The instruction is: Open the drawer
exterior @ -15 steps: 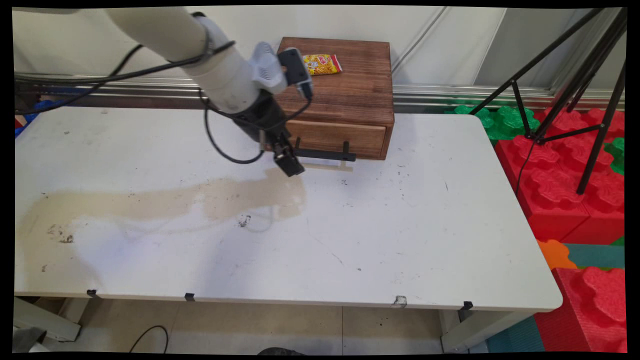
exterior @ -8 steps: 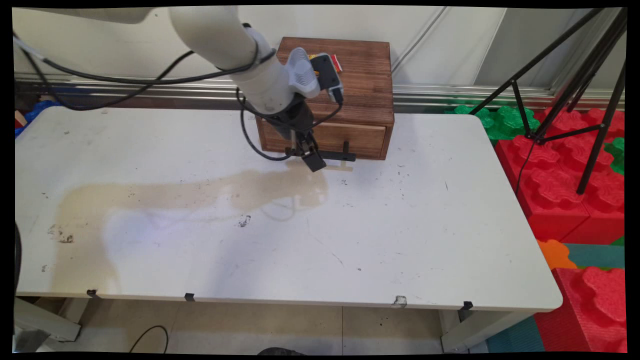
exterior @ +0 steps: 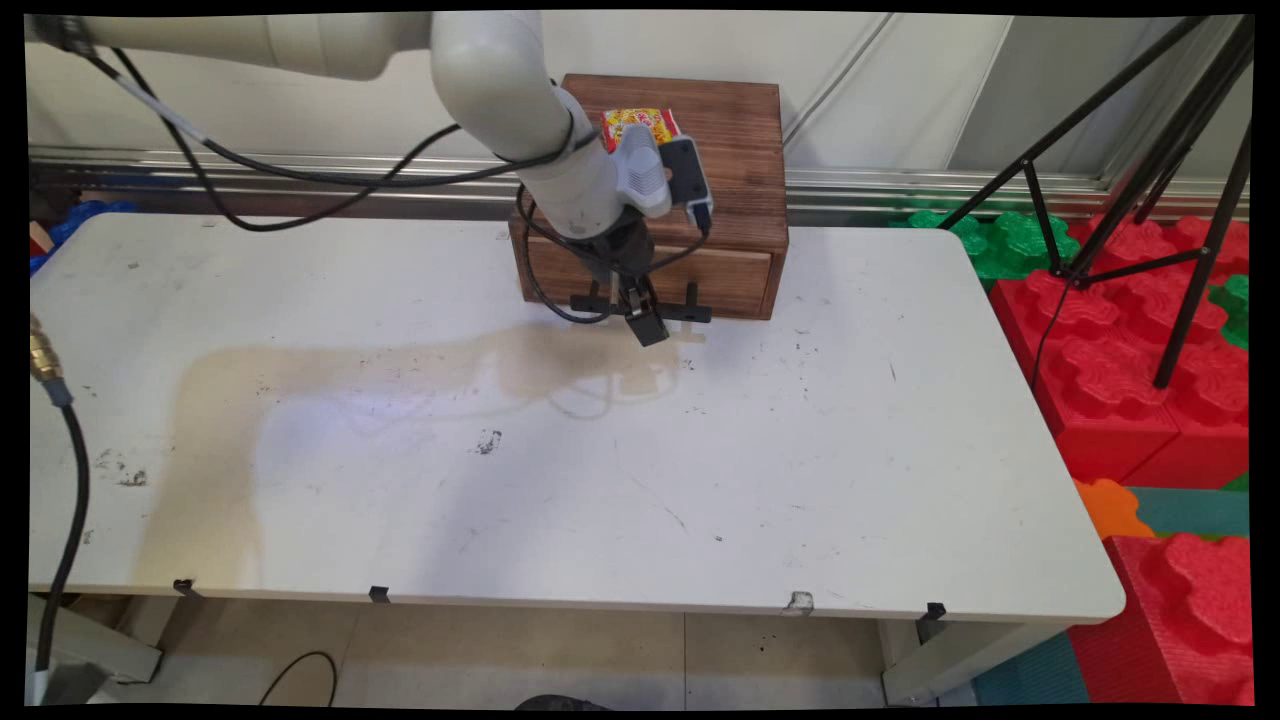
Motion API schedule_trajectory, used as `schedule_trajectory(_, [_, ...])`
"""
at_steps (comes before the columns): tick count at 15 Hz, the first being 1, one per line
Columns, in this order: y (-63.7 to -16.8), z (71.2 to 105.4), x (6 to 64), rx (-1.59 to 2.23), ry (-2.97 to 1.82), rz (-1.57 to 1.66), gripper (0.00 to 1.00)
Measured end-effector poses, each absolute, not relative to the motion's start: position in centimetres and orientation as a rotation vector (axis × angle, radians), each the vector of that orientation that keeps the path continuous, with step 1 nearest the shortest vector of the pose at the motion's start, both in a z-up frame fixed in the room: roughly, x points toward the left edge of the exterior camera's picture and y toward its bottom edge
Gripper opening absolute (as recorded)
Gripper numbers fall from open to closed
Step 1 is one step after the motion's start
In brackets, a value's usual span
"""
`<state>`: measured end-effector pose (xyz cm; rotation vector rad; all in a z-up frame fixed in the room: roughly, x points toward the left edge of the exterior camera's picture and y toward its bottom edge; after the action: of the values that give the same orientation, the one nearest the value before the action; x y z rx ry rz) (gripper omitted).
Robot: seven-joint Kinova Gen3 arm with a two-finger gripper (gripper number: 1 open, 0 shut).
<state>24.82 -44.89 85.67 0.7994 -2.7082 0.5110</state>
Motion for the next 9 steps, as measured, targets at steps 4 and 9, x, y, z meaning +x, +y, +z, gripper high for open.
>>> schedule_trajectory(4, [-46.3, 83.7, 24.9, 0.774, -2.734, 0.486, 1.00])
schedule_trajectory(9, [-46.9, 81.9, 24.9, 0.744, -2.759, 0.431, 1.00])
